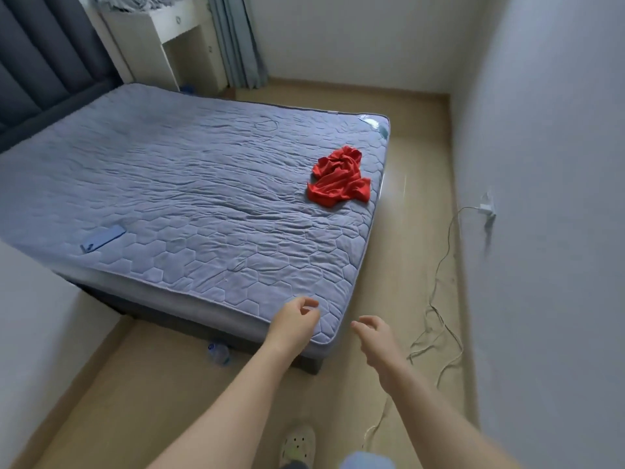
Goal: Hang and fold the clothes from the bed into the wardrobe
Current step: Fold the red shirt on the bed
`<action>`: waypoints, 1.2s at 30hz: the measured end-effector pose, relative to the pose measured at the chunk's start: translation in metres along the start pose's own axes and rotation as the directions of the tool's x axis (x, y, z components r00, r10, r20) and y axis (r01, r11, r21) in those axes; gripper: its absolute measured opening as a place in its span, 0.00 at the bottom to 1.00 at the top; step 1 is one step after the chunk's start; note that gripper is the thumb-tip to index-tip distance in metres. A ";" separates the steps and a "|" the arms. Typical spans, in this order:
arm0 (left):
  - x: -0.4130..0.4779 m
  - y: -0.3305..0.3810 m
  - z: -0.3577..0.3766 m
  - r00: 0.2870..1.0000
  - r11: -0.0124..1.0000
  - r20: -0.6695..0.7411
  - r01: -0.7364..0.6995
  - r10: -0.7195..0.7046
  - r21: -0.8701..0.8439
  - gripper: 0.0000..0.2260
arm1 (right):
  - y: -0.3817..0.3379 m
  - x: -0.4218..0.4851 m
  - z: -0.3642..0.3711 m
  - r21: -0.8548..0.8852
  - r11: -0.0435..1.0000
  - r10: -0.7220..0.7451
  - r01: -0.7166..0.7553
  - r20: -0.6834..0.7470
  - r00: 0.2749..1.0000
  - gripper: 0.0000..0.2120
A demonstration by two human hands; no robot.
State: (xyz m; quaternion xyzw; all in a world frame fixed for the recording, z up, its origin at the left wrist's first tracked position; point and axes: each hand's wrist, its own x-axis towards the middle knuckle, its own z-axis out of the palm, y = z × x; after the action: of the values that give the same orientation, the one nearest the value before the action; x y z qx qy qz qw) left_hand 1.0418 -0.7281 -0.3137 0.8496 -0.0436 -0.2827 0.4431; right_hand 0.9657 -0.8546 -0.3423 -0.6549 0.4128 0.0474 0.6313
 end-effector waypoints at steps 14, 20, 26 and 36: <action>0.209 0.122 0.082 0.996 0.997 0.074 0.056 -0.052 -0.054 0.08 | -0.091 0.200 -0.090 0.038 0.995 0.089 -0.087 -0.064 0.994 0.15; 0.283 0.203 0.127 0.996 0.996 0.053 0.080 -0.078 -0.033 0.08 | -0.149 0.284 -0.165 -0.045 0.998 0.047 -0.050 -0.065 0.997 0.13; 0.351 0.253 0.158 0.992 0.991 0.048 0.122 -0.120 -0.049 0.05 | -0.182 0.352 -0.202 -0.042 0.990 0.131 -0.132 -0.023 0.991 0.12; 0.509 0.318 0.154 0.990 0.985 0.015 0.144 -0.143 -0.098 0.06 | -0.277 0.495 -0.216 -0.111 0.981 0.157 -0.157 -0.008 0.988 0.13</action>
State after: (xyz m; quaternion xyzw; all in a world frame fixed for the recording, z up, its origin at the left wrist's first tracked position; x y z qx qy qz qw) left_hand 1.4440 -1.1975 -0.3604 0.8263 0.0299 -0.3192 0.4631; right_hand 1.3568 -1.3174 -0.3702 -0.6545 0.4597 0.1202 0.5881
